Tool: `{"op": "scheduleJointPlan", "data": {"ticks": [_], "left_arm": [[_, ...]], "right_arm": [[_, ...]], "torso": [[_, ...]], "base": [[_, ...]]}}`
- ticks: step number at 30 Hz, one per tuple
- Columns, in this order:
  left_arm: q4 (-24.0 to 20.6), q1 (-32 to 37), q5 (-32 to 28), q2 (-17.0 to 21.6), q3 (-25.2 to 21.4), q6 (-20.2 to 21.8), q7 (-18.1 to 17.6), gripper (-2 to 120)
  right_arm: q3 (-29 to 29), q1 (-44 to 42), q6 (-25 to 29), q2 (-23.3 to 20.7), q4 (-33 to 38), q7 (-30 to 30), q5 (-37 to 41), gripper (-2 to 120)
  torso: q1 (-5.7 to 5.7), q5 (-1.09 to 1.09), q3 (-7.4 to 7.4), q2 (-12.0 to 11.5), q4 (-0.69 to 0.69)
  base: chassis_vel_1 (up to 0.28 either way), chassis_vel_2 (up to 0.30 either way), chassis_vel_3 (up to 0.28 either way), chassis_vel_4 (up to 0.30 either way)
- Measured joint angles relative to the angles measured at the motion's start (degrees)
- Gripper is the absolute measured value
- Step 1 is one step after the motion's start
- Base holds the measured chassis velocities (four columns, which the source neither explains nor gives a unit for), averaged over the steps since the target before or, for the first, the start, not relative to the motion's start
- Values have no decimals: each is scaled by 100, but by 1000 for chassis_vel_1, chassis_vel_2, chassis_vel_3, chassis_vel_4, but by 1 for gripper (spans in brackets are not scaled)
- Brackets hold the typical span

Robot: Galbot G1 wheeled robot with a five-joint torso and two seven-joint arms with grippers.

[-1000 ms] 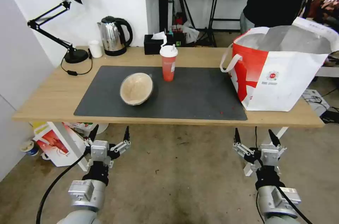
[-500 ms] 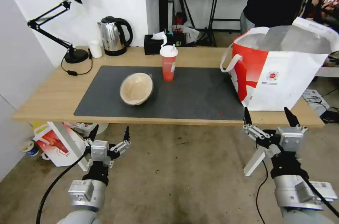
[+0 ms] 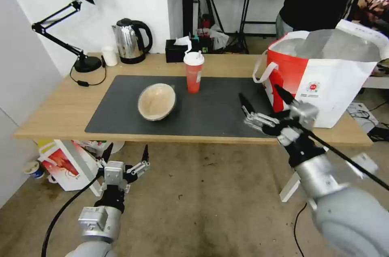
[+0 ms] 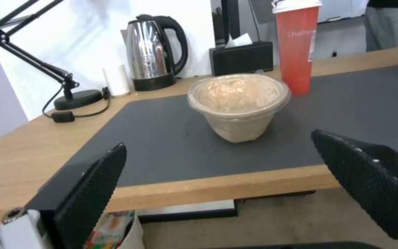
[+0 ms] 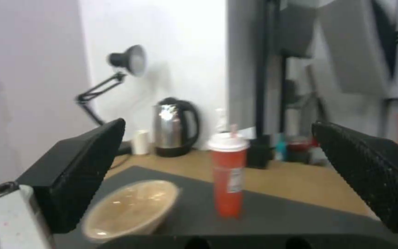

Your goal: Pick up the trash from the table and place it into the takeout bag.

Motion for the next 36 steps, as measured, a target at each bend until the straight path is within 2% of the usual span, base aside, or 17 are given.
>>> {"op": "scheduleJointPlan", "data": {"ticks": [3,4,6,7,8,10,12,16,21,25,28,36], "left_arm": [[0,0,0,0,0,0,0,100],[0,0,0,0,0,0,0,100],[0,0,0,0,0,0,0,100],[0,0,0,0,0,0,0,100],[0,0,0,0,0,0,0,100],[0,0,0,0,0,0,0,100],[0,0,0,0,0,0,0,100],[0,0,0,0,0,0,1,100],[0,0,0,0,0,0,0,100],[0,0,0,0,1,0,0,100],[0,0,0,0,0,0,0,100],[-1,0,0,0,0,0,0,100]], "right_arm": [[-749,1138,-66,-115,-222,-448,866,100],[-749,1138,-66,-115,-222,-448,866,100],[-1309,1857,-141,-121,-373,-645,1262,100],[-1309,1857,-141,-121,-373,-645,1262,100],[-1573,2188,-197,-72,-455,-676,1410,100],[-1665,2310,-219,-39,-496,-689,1468,100],[-1988,2734,-341,150,-721,-811,1656,100],[-2144,2923,-443,275,-908,-958,1742,100],[-2553,3507,-657,630,-1446,-1163,1783,100],[-2821,3939,-762,840,-1790,-1055,1782,100],[-3177,4507,-1099,1102,-2249,-892,1818,100],[-3529,4995,-1444,1354,-2738,-703,1907,100]], "torso": [[0,-1,-1,0,0],[0,-1,-1,0,0],[0,-2,0,0,0],[0,-2,0,0,0],[0,-2,0,0,1],[0,-1,0,0,1],[0,-1,0,0,0],[0,0,0,0,0],[0,-1,0,0,0],[0,-1,0,0,-1],[0,-1,0,0,1],[0,0,-1,1,0]], "base": [[0,0,0,0],[0,0,0,0],[0,0,0,0],[0,0,0,0],[0,0,0,0],[0,0,0,0],[0,0,0,0],[0,0,0,0],[0,0,0,0],[0,0,0,0],[0,0,0,0],[0,0,0,0]]}}
